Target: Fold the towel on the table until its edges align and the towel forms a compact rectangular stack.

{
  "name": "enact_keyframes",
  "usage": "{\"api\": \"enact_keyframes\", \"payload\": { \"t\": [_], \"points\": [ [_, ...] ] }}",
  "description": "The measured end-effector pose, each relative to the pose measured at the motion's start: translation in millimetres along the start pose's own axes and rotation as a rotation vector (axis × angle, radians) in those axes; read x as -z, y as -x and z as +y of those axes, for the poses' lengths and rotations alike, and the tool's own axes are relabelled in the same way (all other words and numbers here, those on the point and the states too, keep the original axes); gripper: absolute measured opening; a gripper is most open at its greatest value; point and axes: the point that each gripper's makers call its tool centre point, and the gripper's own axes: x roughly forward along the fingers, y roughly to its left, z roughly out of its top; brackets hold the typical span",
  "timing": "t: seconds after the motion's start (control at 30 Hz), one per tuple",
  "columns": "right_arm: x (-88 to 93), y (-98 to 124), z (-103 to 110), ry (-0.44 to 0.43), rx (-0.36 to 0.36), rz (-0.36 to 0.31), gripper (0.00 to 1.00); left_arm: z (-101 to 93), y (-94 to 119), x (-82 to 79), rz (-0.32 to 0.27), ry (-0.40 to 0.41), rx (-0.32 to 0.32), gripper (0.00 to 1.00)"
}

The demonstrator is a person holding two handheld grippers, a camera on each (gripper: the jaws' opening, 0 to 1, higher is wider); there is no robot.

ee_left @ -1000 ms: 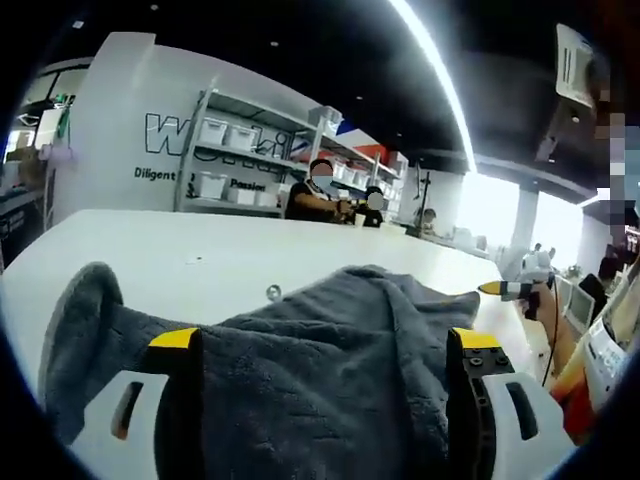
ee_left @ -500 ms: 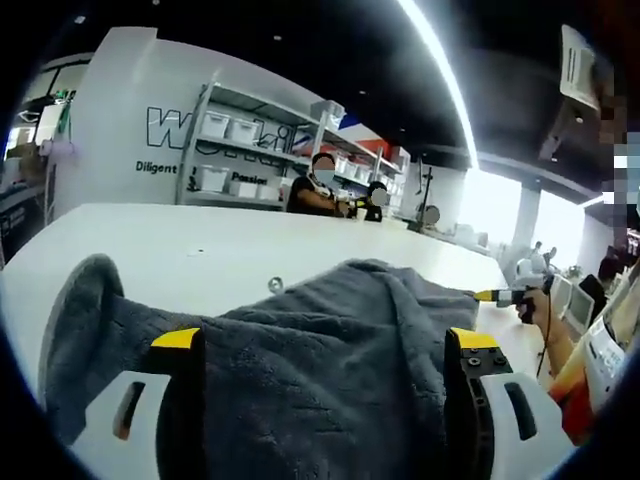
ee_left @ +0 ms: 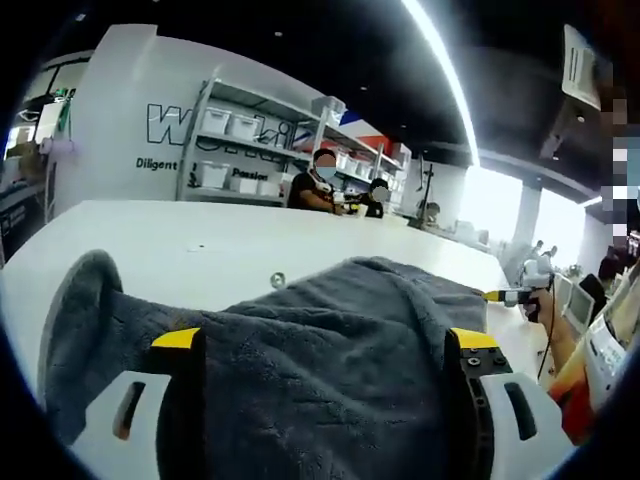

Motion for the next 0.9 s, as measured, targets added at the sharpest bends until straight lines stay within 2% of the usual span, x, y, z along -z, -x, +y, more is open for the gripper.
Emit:
{"api": "enact_keyframes", "payload": {
  "t": [0.33, 0.43, 0.47, 0.53, 0.6, 0.67, 0.73, 0.77, 0.83, 0.9],
  "points": [
    [5.6, 15.5, -22.2, 0.062, 0.107, 0.013, 0.00, 0.3, 0.4, 1.7, 0.007, 0.002, -0.004, 0.97],
    [6.4, 16.0, -20.1, 0.079, 0.111, 0.017, 0.01, 1.4, 1.2, 0.8, 0.004, 0.004, -0.005, 0.97],
    [5.3, 16.8, -22.4, 0.110, 0.128, 0.019, 0.02, 1.3, 1.4, 0.3, 0.003, 0.005, -0.004, 0.97],
    [3.1, 18.3, -26.8, 0.170, 0.163, 0.022, 0.14, 1.1, 1.9, -0.5, 0.001, 0.005, -0.003, 0.96],
    [-4.7, 22.4, -38.3, 0.272, 0.233, 0.010, 0.37, 1.0, 2.2, -1.2, -0.001, 0.006, 0.000, 0.96],
    [-9.8, 26.0, -42.3, 0.309, 0.272, 0.004, 0.50, 1.1, 2.5, -1.6, -0.001, 0.006, 0.000, 0.96],
    [-16.1, 31.1, -46.2, 0.352, 0.320, 0.003, 0.54, 1.1, 2.9, -2.2, -0.002, 0.006, 0.001, 0.96],
    [-19.7, 32.6, -44.5, 0.348, 0.322, -0.005, 0.56, 0.9, 3.1, -2.2, -0.002, 0.006, 0.002, 0.96],
    [-29.9, 33.0, -38.8, 0.333, 0.310, -0.043, 0.61, 0.5, 3.2, -2.3, -0.002, 0.006, 0.003, 0.96],
    [-41.1, 30.4, -24.5, 0.311, 0.269, -0.063, 0.72, -0.8, 3.6, -2.1, -0.003, 0.007, 0.006, 0.96]
  ]
}}
